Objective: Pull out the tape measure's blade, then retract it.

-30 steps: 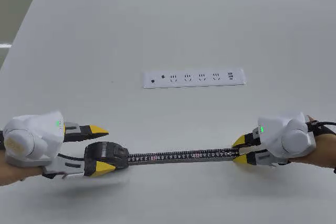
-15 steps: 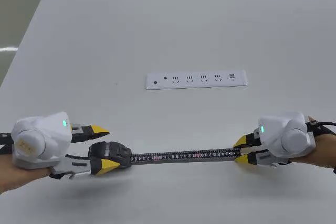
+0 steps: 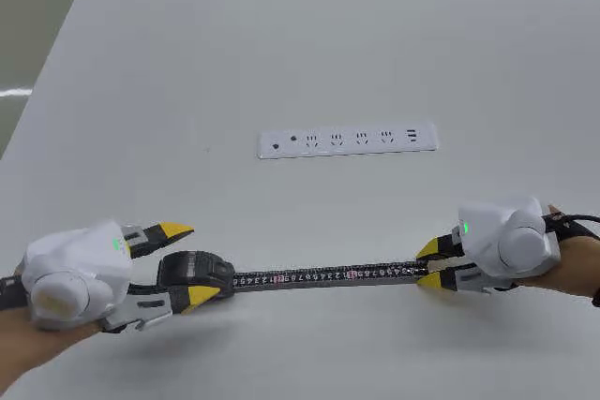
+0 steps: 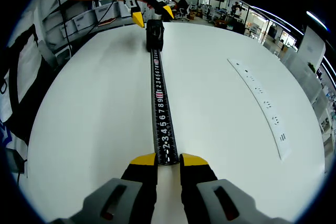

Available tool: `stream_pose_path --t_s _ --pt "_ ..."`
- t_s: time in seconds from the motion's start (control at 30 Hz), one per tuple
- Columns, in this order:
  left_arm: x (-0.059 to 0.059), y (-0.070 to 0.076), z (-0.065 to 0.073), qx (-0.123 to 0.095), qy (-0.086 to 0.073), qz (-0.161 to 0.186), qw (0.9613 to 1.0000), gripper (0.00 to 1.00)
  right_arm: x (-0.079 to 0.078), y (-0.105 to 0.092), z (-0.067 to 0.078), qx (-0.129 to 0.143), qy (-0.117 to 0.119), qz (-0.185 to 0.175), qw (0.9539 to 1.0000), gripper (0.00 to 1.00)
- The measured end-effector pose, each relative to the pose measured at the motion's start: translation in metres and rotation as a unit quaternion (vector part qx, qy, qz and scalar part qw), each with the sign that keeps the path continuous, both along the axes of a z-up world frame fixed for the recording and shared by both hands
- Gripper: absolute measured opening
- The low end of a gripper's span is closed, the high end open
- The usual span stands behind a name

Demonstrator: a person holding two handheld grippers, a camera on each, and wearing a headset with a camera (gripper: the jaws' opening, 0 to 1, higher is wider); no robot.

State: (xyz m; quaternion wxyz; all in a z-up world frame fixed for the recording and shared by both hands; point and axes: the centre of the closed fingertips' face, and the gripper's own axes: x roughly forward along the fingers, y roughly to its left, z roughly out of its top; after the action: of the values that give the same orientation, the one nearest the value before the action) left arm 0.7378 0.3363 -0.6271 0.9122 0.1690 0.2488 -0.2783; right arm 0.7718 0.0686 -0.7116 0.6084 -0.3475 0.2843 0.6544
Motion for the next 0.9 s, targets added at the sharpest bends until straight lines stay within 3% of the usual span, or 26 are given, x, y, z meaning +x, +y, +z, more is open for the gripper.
stream_pose_path --t_s 0.03,0.07,0.1,0.13,0.2,0.27,0.33,0.4,0.47,0.53,0.67,0.7,0.77,0.8,0.87,0.9 --pt "0.002 0.008 0.0 -0.003 -0.022 0.05 0.9985 0.59 0.0 0.0 0.0 0.001 0.0 0.0 1.0 0.15" --pt "0.0 0.007 -0.002 -0.01 -0.028 0.066 0.9973 0.64 0.0 0.0 0.0 0.001 0.0 -0.001 1.0 0.15" --pt "-0.001 0.01 -0.004 -0.002 -0.035 0.093 0.9951 0.67 0.0 0.0 0.0 0.001 0.0 -0.001 1.0 0.15" --pt "-0.003 0.016 -0.006 0.016 -0.049 0.138 0.9891 0.69 0.0 0.0 -0.001 0.002 0.001 -0.002 1.0 0.15" --pt "-0.01 0.004 -0.015 -0.007 -0.035 0.161 0.9864 0.69 0.0 0.0 -0.001 0.003 0.003 -0.004 1.0 0.15" --pt "-0.009 0.004 -0.013 -0.016 -0.052 0.192 0.9799 0.72 0.0 0.0 -0.001 0.002 0.003 -0.005 1.0 0.15" --pt "-0.01 0.003 -0.014 -0.025 -0.051 0.222 0.9734 0.74 0.0 0.0 -0.001 0.001 0.002 -0.004 1.0 0.15" --pt "-0.009 0.008 -0.013 -0.029 -0.058 0.255 0.9649 0.78 -0.001 0.0 -0.001 0.0 0.001 -0.004 1.0 0.15" --pt "-0.009 0.01 -0.014 -0.056 -0.054 0.29 0.9537 0.8 -0.001 0.0 -0.001 0.001 0.001 -0.005 1.0 0.15" --pt "-0.008 0.015 -0.013 -0.066 -0.061 0.317 0.944 0.81 -0.001 -0.001 -0.001 0.003 0.0 -0.005 1.0 0.15" --pt "-0.012 0.018 -0.02 -0.095 -0.058 0.366 0.9239 0.76 -0.001 -0.001 -0.001 0.004 0.001 -0.006 1.0 0.15" --pt "-0.012 0.019 -0.02 -0.105 -0.062 0.382 0.9159 0.76 -0.002 0.0 0.0 0.005 0.001 -0.005 1.0 0.15" --pt "-0.014 0.019 -0.022 -0.123 -0.059 0.405 0.9041 0.77 -0.001 0.0 0.0 0.005 0.002 -0.004 1.0 0.15" --pt "-0.016 0.02 -0.024 -0.116 -0.062 0.412 0.9018 0.77 -0.001 0.0 0.0 0.005 0.002 -0.004 1.0 0.15" --pt "-0.017 0.021 -0.022 -0.132 -0.073 0.432 0.8891 0.76 -0.001 0.0 0.0 0.006 0.003 -0.004 1.0 0.15" --pt "-0.017 0.022 -0.023 -0.135 -0.072 0.437 0.8861 0.75 -0.001 0.0 0.0 0.007 0.003 -0.004 1.0 0.15"
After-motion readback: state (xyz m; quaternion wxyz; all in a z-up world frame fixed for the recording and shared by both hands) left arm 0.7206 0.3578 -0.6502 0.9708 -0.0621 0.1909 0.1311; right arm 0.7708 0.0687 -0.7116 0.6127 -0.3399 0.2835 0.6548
